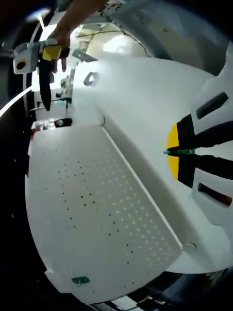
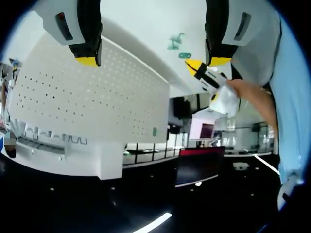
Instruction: Insert the hook assembly into the mounting plate slot until the hook locks in place.
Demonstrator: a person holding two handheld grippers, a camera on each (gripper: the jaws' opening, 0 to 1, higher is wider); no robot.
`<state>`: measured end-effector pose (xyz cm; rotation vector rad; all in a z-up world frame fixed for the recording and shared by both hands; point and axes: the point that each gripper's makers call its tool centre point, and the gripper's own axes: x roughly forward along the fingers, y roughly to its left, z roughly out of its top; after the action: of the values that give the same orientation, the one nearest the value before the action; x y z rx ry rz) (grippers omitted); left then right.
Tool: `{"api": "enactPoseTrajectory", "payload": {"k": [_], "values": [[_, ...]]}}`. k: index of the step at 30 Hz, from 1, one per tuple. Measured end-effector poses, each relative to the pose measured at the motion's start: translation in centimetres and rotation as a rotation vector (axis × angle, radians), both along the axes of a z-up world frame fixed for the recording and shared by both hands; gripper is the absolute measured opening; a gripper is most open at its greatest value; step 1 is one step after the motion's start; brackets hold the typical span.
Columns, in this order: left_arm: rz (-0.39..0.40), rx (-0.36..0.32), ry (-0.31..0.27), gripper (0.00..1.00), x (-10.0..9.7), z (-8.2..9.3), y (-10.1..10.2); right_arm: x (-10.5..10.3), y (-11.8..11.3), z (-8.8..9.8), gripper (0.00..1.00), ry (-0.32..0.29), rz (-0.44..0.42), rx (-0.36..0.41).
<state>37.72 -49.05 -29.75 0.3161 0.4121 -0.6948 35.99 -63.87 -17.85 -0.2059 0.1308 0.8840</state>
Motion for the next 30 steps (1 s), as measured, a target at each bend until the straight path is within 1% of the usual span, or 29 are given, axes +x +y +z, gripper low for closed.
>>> {"api": "enactPoseTrajectory", "payload": {"k": [3, 4, 6, 7, 8, 9, 11, 12, 13, 15, 16, 18, 19, 21, 22, 25, 28, 30], "values": [[-0.011, -0.033, -0.028, 0.02, 0.0, 1.7, -0.3, 0.0, 0.1, 0.1, 0.89, -0.002, 0.004, 0.0], [-0.021, -0.057, -0.041, 0.02, 0.0, 2.4, -0.5, -0.1, 0.1, 0.2, 0.89, -0.002, 0.005, 0.0], [-0.025, -0.092, -0.044, 0.02, -0.1, 3.2, -0.7, -0.1, 0.3, 0.3, 0.89, -0.004, 0.007, 0.0], [-0.037, -0.098, -0.048, 0.02, -0.1, 3.6, -0.8, -0.1, 0.3, 0.3, 0.89, -0.004, 0.008, 0.0], [-0.048, -0.114, -0.064, 0.02, -0.2, 4.2, -1.0, -0.2, 0.3, 0.3, 0.89, -0.004, 0.009, -0.001], [-0.054, -0.12, -0.066, 0.02, -0.2, 4.5, -1.1, -0.1, 0.3, 0.3, 0.89, -0.004, 0.01, 0.0], [-0.083, -0.18, -0.065, 0.02, -0.5, 5.6, -1.7, -0.2, 0.4, 0.3, 0.89, -0.005, 0.013, -0.001], [-0.09, -0.185, -0.068, 0.02, -0.5, 5.9, -1.7, -0.2, 0.5, 0.4, 0.89, -0.004, 0.014, 0.0], [-0.12, -0.197, -0.084, 0.02, -0.7, 6.5, -2.0, -0.3, 0.6, 0.4, 0.89, -0.006, 0.016, 0.0], [-0.129, -0.205, -0.09, 0.02, -0.7, 6.9, -2.0, -0.4, 0.7, 0.4, 0.89, -0.005, 0.021, -0.001], [-0.172, -0.233, -0.101, 0.02, -1.1, 7.6, -2.5, -0.5, 0.8, 0.4, 0.89, -0.004, 0.025, -0.002], [-0.176, -0.248, -0.105, 0.02, -1.2, 8.2, -2.4, -0.6, 1.0, 0.4, 0.88, -0.002, 0.033, -0.001], [-0.202, -0.256, -0.116, 0.02, -1.4, 8.6, -2.7, -0.7, 1.0, 0.4, 0.88, -0.001, 0.036, -0.001], [-0.223, -0.278, -0.121, 0.02, -1.7, 9.2, -2.9, -0.8, 1.2, 0.3, 0.86, 0.004, 0.042, -0.001], [-0.26, -0.297, -0.127, 0.02, -2.1, 9.6, -3.4, -0.9, 1.2, 0.2, 0.85, 0.011, 0.049, -0.002], [-0.293, -0.33, -0.127, 0.02, -2.6, 10.2, -3.8, -1.0, 1.4, 0.0, 0.84, 0.014, 0.055, -0.003], [-0.326, -0.368, -0.126, 0.02, -3.1, 10.9, -4.2, -1.2, 1.5, -0.1, 0.8, 0.023, 0.068, -0.002], [-0.349, -0.378, -0.133, 0.02, -3.4, 11.3, -4.6, -1.3, 1.7, -0.2, 0.78, 0.031, 0.078, -0.001]]}}
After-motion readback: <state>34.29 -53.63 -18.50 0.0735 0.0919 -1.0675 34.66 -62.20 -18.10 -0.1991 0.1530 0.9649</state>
